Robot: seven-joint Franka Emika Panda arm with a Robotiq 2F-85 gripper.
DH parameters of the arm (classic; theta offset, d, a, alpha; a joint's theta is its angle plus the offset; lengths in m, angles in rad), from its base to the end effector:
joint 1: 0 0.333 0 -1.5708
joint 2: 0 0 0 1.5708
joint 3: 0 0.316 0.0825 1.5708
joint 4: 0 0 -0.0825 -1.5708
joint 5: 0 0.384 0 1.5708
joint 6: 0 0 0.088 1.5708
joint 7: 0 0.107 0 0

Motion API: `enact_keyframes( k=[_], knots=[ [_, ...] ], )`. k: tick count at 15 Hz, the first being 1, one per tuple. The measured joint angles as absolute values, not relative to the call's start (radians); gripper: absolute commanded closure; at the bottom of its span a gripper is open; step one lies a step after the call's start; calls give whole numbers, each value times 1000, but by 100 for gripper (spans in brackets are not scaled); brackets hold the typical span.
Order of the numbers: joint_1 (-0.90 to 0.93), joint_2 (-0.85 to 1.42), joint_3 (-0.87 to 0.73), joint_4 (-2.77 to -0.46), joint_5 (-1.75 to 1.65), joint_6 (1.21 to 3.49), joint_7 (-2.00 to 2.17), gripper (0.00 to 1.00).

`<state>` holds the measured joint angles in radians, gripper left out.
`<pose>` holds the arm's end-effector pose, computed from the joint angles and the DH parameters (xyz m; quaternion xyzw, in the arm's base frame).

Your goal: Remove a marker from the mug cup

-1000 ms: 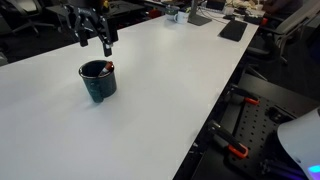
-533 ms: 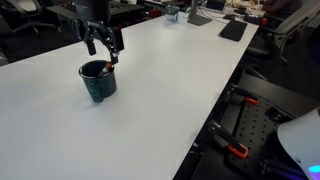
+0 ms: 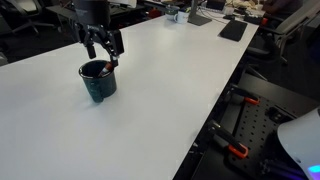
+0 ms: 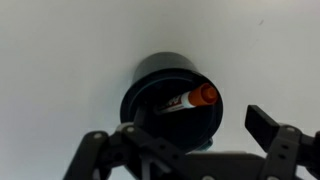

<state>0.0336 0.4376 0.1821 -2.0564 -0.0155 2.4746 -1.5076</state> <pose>0.5793 0.1254 0.2232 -0.6524 -0.7571 -0.0155 0.0305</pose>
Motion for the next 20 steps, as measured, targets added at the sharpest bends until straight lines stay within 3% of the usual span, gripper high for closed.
enact_keyframes(
  k=[9,11,13,15,20],
  knots=[
    [16,452,185,-2056,-13,2474,-1504,0],
    [12,458,185,-2056,-11,2474,-1504,4],
    [8,464,186,-2057,-9,2473,-1504,29],
    [4,468,189,-2056,-6,2473,-1504,38],
    [-4,470,199,-2057,-4,2470,-1504,80]
  ],
)
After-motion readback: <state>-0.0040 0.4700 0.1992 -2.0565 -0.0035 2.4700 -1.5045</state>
